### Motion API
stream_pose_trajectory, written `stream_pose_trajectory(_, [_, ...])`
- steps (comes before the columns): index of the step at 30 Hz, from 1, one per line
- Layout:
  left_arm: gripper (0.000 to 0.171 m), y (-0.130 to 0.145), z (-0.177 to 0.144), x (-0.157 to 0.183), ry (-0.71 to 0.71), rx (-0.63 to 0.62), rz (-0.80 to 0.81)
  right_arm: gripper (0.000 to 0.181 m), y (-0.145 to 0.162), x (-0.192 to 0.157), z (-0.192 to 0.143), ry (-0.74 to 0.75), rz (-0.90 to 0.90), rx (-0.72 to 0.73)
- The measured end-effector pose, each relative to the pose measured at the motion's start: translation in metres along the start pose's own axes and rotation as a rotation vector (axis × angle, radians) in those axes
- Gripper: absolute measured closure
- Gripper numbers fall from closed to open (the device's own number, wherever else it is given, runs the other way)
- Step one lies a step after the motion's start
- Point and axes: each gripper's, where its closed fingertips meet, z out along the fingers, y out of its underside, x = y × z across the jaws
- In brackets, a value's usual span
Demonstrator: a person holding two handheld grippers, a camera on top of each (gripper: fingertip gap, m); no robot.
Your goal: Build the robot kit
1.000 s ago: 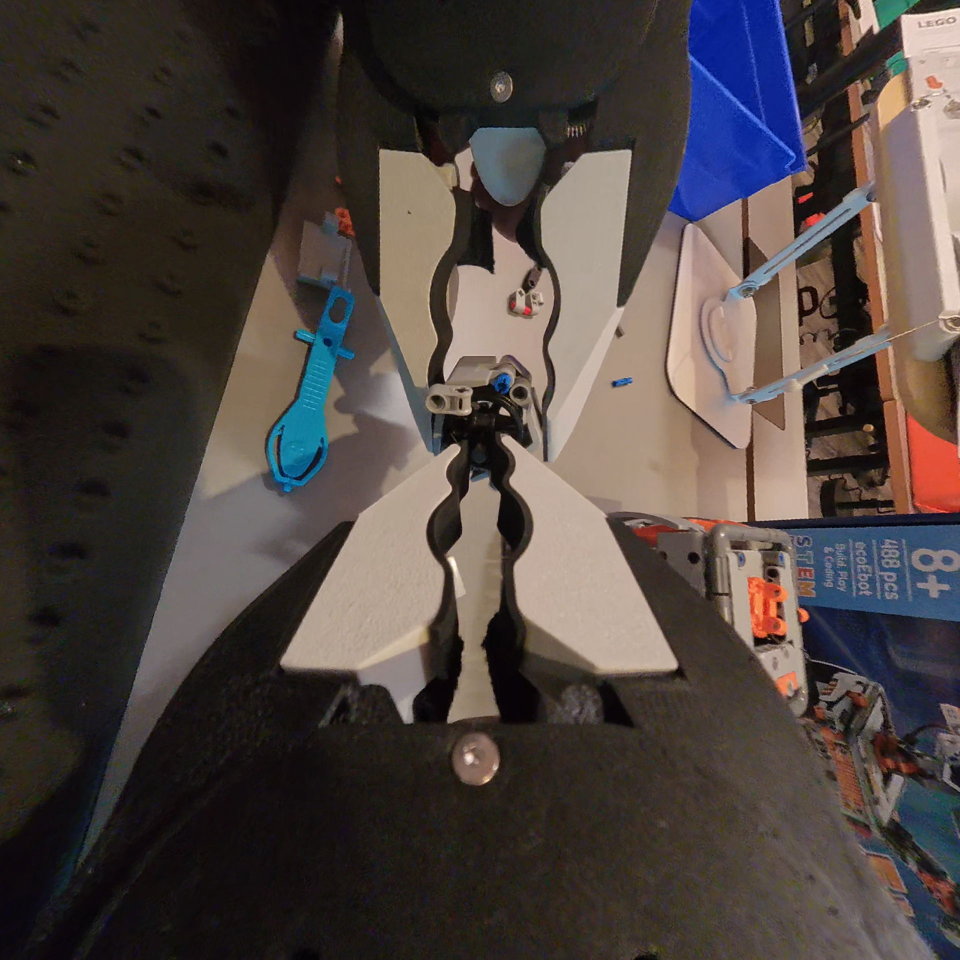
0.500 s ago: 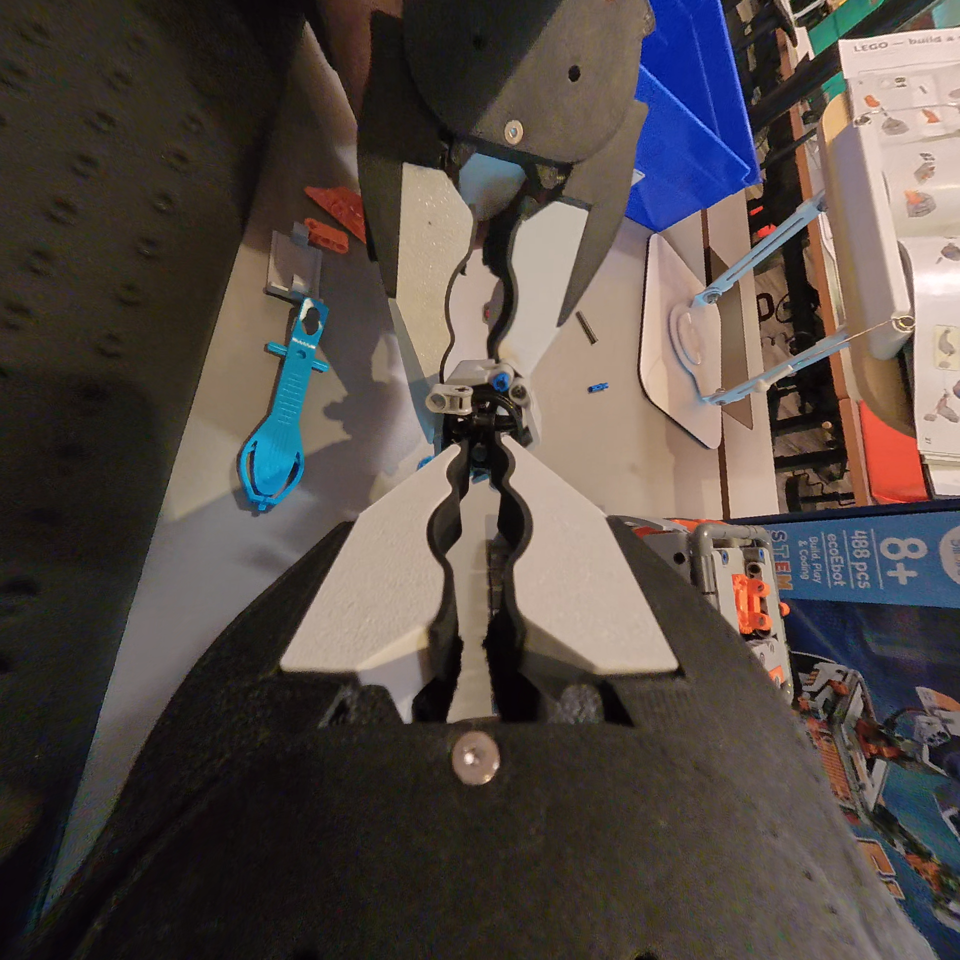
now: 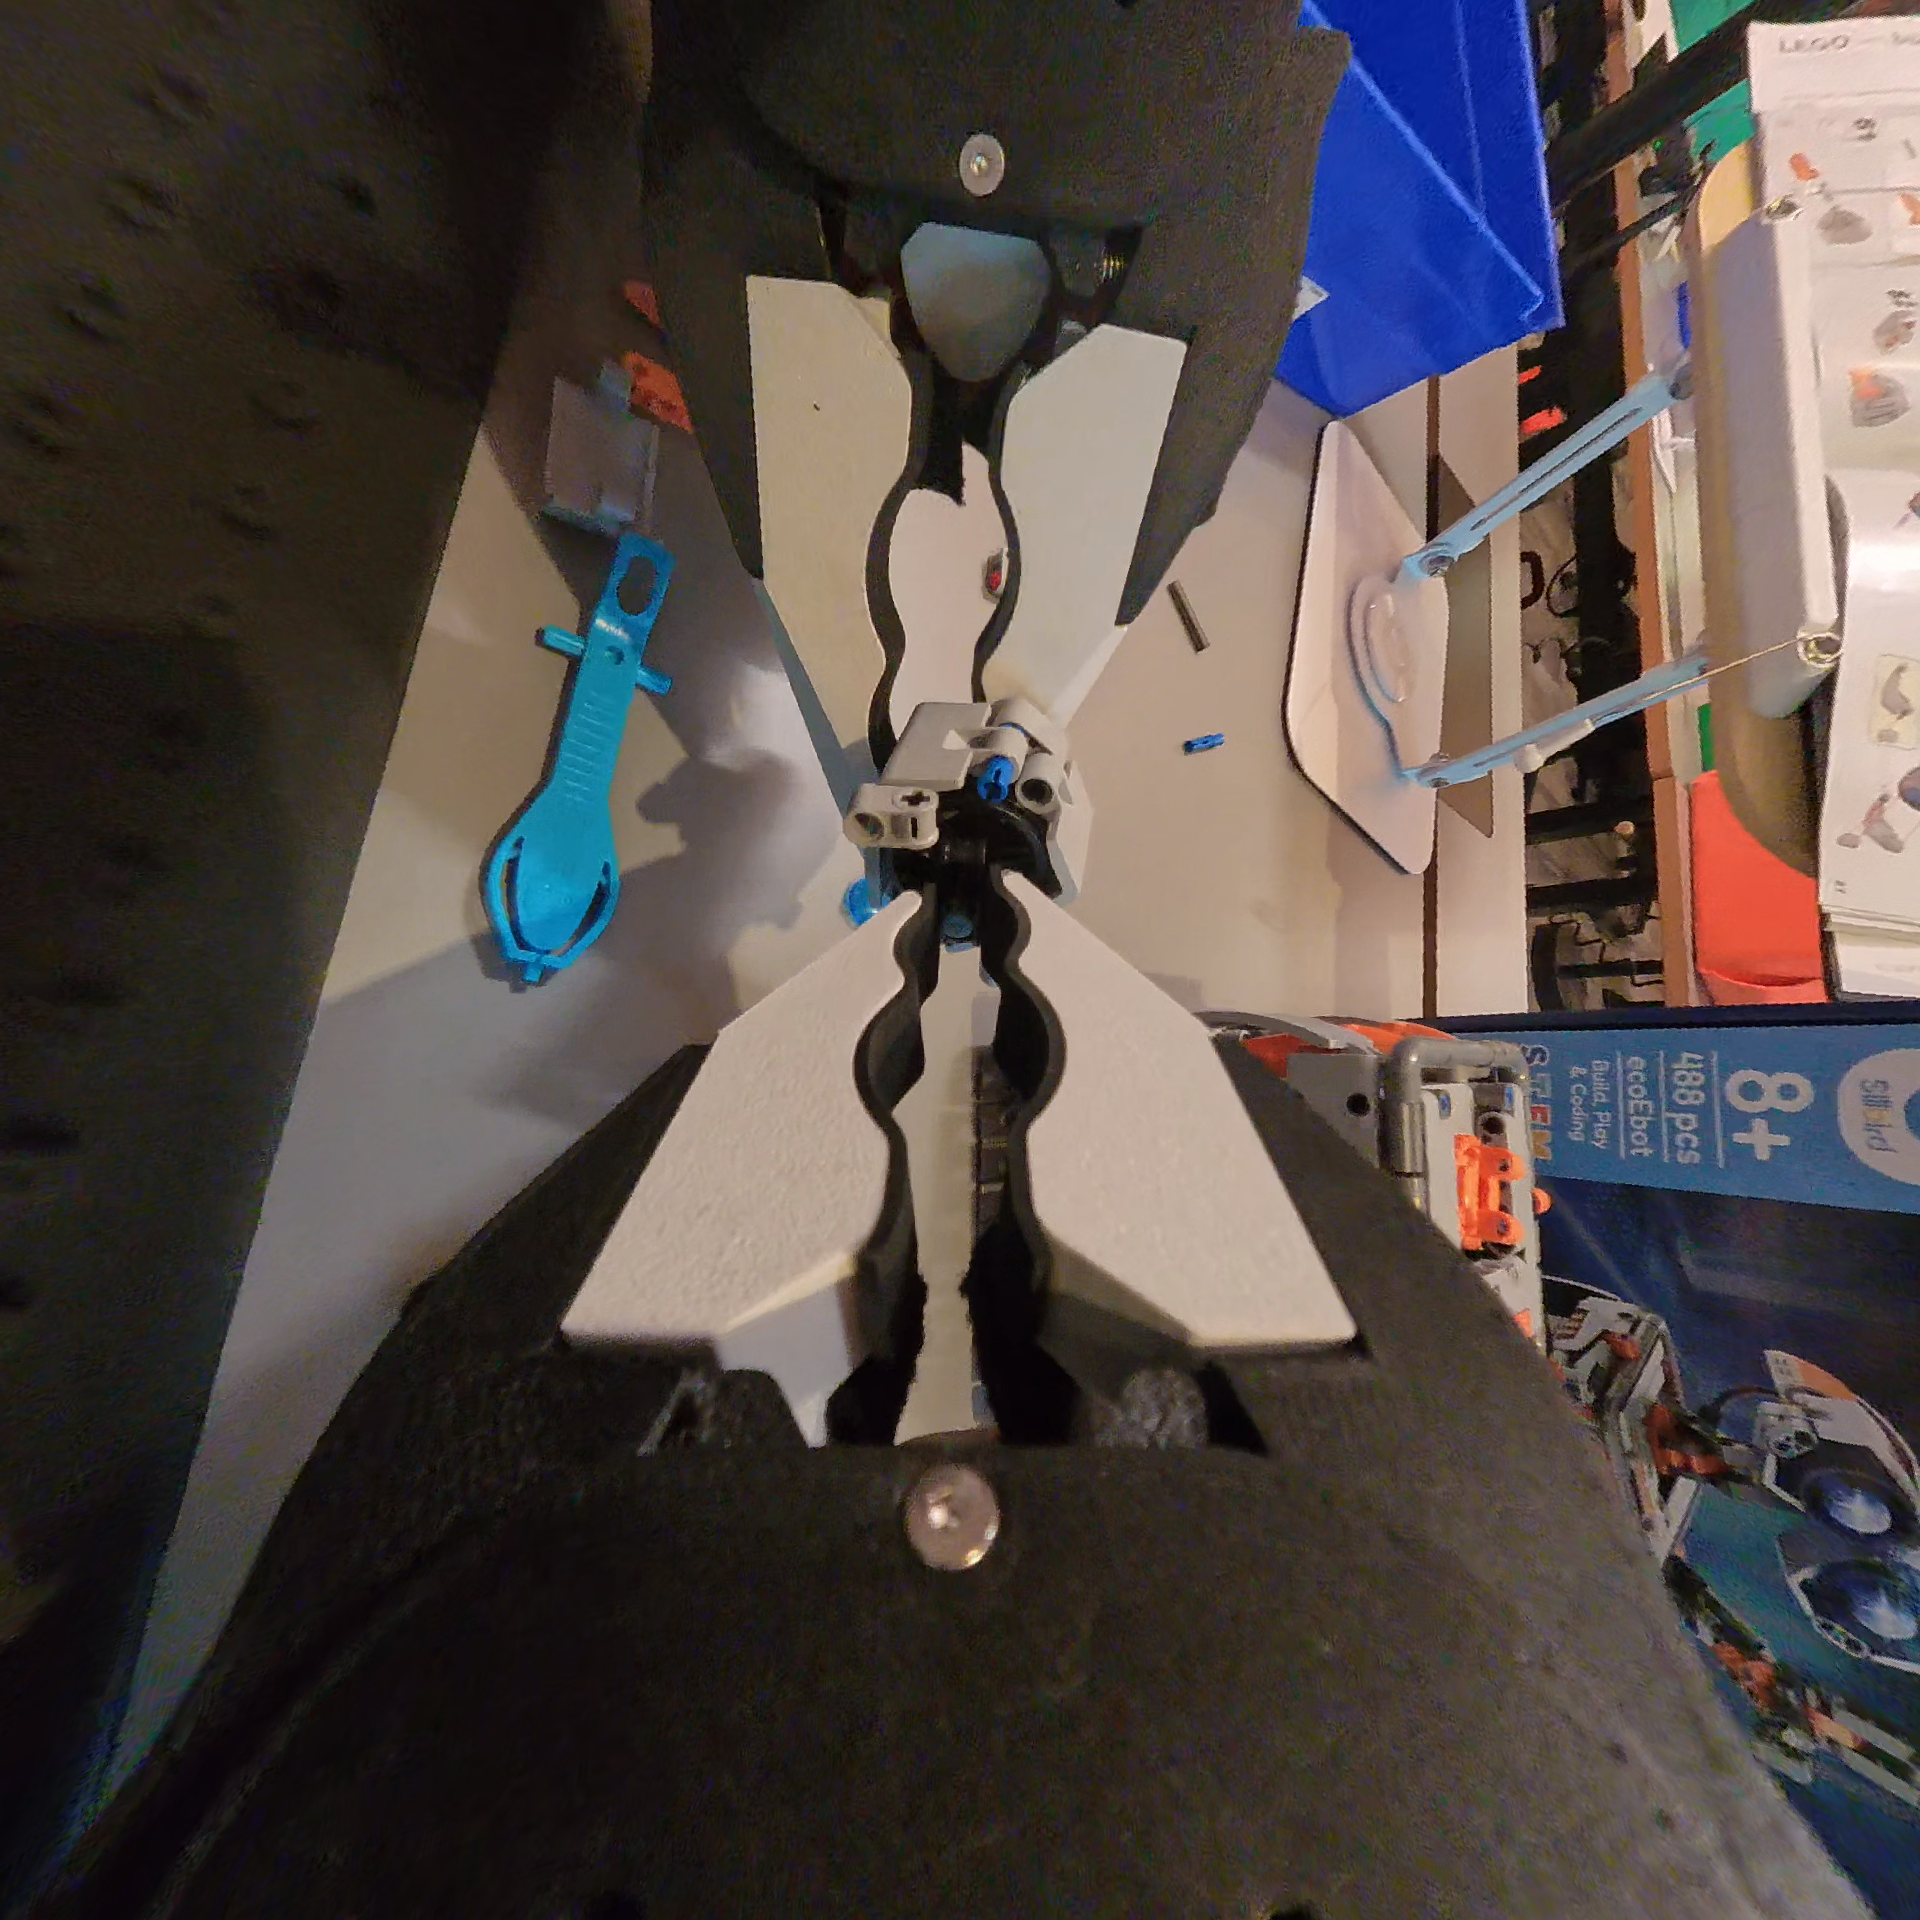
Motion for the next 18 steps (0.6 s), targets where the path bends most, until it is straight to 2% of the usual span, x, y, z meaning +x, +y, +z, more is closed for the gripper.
stream_pose_trajectory(3, [0.163,0.0,0.0,0.0,0.001,-0.008,0.017,0.177,0.0,-0.001,0.0,-0.016,0.013,0.011])
stream_pose_trajectory(11, [0.163,0.005,0.0,0.004,-0.046,-0.111,0.185,0.177,0.003,-0.01,0.004,-0.081,0.03,0.002])
stream_pose_trajectory(15, [0.163,0.003,-0.003,0.002,-0.05,-0.11,0.185,0.177,0.0,-0.008,0.002,-0.092,0.068,0.035])
stream_pose_trajectory(18, [0.161,0.003,-0.003,-0.003,-0.039,-0.07,0.114,0.176,-0.002,-0.003,0.002,-0.086,0.13,0.076])
